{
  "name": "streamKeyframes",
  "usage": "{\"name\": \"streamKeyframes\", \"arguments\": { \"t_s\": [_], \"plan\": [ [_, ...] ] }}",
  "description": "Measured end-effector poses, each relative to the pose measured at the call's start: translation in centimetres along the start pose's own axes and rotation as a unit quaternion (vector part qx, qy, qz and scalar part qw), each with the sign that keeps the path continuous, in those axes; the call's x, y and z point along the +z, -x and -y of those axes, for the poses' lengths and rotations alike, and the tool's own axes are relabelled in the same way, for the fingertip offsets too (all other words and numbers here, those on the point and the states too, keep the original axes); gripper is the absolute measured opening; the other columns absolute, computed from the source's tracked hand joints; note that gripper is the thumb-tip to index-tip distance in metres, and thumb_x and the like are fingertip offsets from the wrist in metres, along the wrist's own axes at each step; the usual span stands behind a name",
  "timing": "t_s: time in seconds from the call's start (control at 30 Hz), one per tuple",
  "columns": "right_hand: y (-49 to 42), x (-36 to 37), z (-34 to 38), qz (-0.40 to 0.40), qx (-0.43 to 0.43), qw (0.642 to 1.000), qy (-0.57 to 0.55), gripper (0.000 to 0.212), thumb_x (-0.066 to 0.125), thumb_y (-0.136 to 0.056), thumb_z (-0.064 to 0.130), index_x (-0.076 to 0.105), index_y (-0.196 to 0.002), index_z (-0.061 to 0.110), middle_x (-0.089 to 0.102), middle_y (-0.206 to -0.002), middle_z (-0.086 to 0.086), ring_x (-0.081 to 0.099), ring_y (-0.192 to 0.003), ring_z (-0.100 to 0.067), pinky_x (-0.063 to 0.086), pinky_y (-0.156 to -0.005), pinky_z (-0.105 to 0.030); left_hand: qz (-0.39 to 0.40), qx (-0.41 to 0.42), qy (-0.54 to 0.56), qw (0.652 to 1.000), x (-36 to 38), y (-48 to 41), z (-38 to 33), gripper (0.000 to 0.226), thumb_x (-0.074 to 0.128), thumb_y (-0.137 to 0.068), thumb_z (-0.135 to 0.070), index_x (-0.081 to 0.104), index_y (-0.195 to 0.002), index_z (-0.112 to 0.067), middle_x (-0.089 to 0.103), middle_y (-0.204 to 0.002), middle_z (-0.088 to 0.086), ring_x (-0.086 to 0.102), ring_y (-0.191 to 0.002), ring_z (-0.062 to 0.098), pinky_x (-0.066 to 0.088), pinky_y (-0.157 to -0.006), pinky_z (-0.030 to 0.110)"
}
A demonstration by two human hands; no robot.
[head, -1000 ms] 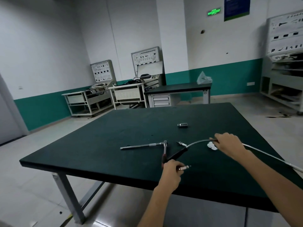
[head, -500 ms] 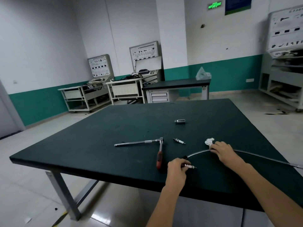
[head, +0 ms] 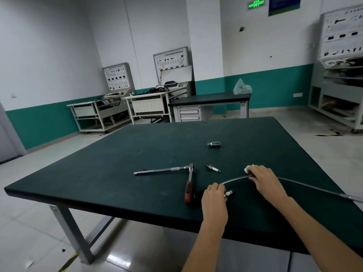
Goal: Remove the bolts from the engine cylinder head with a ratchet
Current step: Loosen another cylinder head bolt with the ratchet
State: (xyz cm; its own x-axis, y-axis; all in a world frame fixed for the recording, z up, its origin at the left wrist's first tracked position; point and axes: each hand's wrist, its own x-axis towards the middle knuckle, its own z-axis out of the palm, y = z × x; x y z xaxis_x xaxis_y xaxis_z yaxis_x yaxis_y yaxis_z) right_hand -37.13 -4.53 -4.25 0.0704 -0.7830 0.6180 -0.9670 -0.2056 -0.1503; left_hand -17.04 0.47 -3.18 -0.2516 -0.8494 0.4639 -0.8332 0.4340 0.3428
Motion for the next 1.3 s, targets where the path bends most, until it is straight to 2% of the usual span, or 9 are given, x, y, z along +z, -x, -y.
{"name": "streamKeyframes", "arguments": {
  "t_s": [0.17, 0.33, 0.47, 0.6, 0.67, 0.87, 1.0, 1.1, 1.3],
  "plan": [
    [0.2, -0.4, 0.7, -0.037, -0.025, 0.999, 0.009, 0.023, 0.067, -0.073, -0.004, 0.058, -0.086, 0.012, 0.057, -0.079, 0.000, 0.053, -0.068, -0.019, 0.041, -0.063, -0.029, -0.006, 0.055, -0.072, 0.996, -1.0, 0.6, 0.1, 0.026, 0.087, -0.059, -0.025, 0.069, -0.077, -0.029, 0.064, -0.079, -0.013, 0.062, -0.076, 0.006, 0.050, -0.073, 0.019],
    [0.9, -1.4, 3.1, -0.047, -0.033, 0.997, -0.060, 0.020, 0.063, -0.076, -0.005, 0.059, -0.089, 0.010, 0.057, -0.084, -0.001, 0.055, -0.073, -0.018, 0.048, -0.064, -0.034, -0.048, 0.024, -0.053, 0.997, -1.0, 0.8, 2.9, 0.016, 0.062, -0.089, -0.019, 0.063, -0.105, -0.020, 0.059, -0.110, -0.004, 0.052, -0.107, 0.017, 0.034, -0.102, 0.033],
    [2.1, -1.9, 7.8, -0.066, -0.085, 0.984, -0.142, 0.018, 0.063, -0.076, -0.003, 0.059, -0.090, 0.009, 0.057, -0.085, -0.001, 0.055, -0.075, -0.020, 0.048, -0.069, -0.034, -0.085, -0.005, -0.037, 0.996, -2.1, 1.3, 4.2, 0.010, 0.067, -0.086, -0.019, 0.066, -0.096, -0.020, 0.060, -0.104, -0.004, 0.053, -0.103, 0.017, 0.038, -0.093, 0.032],
    [3.4, -1.4, 11.6, 0.027, -0.180, 0.974, -0.138, 0.010, 0.059, -0.083, 0.017, 0.060, -0.093, 0.016, 0.057, -0.094, 0.004, 0.053, -0.085, -0.014, 0.041, -0.076, -0.028, -0.091, -0.031, -0.021, 0.995, -2.9, 1.7, 5.5, 0.009, 0.063, -0.087, -0.021, 0.065, -0.096, -0.022, 0.057, -0.107, -0.008, 0.050, -0.104, 0.012, 0.029, -0.087, 0.022],
    [3.3, -1.2, 11.9, 0.056, -0.180, 0.975, -0.119, 0.012, 0.058, -0.085, 0.016, 0.060, -0.096, 0.016, 0.057, -0.098, 0.004, 0.053, -0.088, -0.014, 0.040, -0.079, -0.026, -0.087, -0.031, -0.013, 0.996, -3.1, 1.9, 6.0, 0.010, 0.062, -0.089, -0.022, 0.064, -0.098, -0.023, 0.057, -0.108, -0.010, 0.049, -0.106, 0.010, 0.029, -0.088, 0.021],
    [-0.9, 0.0, 14.6, 0.025, -0.108, 0.983, -0.144, 0.009, 0.053, -0.087, 0.007, 0.058, -0.094, 0.009, 0.057, -0.095, -0.003, 0.053, -0.089, -0.022, 0.042, -0.080, -0.032, -0.097, -0.057, 0.010, 0.994, -4.9, 2.5, 7.5, 0.009, 0.066, -0.087, -0.022, 0.066, -0.096, -0.021, 0.058, -0.100, -0.009, 0.053, -0.097, 0.010, 0.029, -0.085, 0.018],
    [-5.9, 2.6, 18.6, 0.162, 0.043, 0.985, -0.050, 0.031, 0.045, -0.093, 0.028, 0.052, -0.114, 0.006, 0.058, -0.113, -0.010, 0.047, -0.109, -0.027, 0.036, -0.094, -0.034, -0.102, -0.065, 0.000, 0.993, -6.9, 3.4, 9.4, 0.008, 0.064, -0.088, -0.022, 0.066, -0.096, -0.021, 0.058, -0.099, -0.010, 0.053, -0.095, 0.007, 0.029, -0.085, 0.017],
    [-7.9, 4.3, 20.9, 0.276, 0.108, 0.954, 0.034, 0.030, 0.050, -0.090, 0.033, 0.057, -0.110, 0.012, 0.060, -0.116, -0.007, 0.049, -0.111, -0.028, 0.038, -0.090, -0.034, -0.112, -0.071, -0.006, 0.991, -9.1, 4.3, 11.3, 0.005, 0.065, -0.088, -0.019, 0.066, -0.093, -0.019, 0.059, -0.096, -0.009, 0.055, -0.091, 0.008, 0.032, -0.083, 0.019],
    [-9.8, 4.9, 22.7, 0.300, 0.225, 0.927, 0.015, 0.036, 0.048, -0.086, 0.013, 0.051, -0.121, 0.016, 0.057, -0.120, -0.001, 0.054, -0.108, -0.022, 0.040, -0.081, -0.032, -0.157, -0.099, 0.000, 0.983, -13.2, 6.2, 15.0, 0.006, 0.069, -0.084, -0.012, 0.065, -0.082, -0.016, 0.058, -0.084, -0.010, 0.054, -0.076, 0.010, 0.040, -0.078, 0.028]
  ]
}}
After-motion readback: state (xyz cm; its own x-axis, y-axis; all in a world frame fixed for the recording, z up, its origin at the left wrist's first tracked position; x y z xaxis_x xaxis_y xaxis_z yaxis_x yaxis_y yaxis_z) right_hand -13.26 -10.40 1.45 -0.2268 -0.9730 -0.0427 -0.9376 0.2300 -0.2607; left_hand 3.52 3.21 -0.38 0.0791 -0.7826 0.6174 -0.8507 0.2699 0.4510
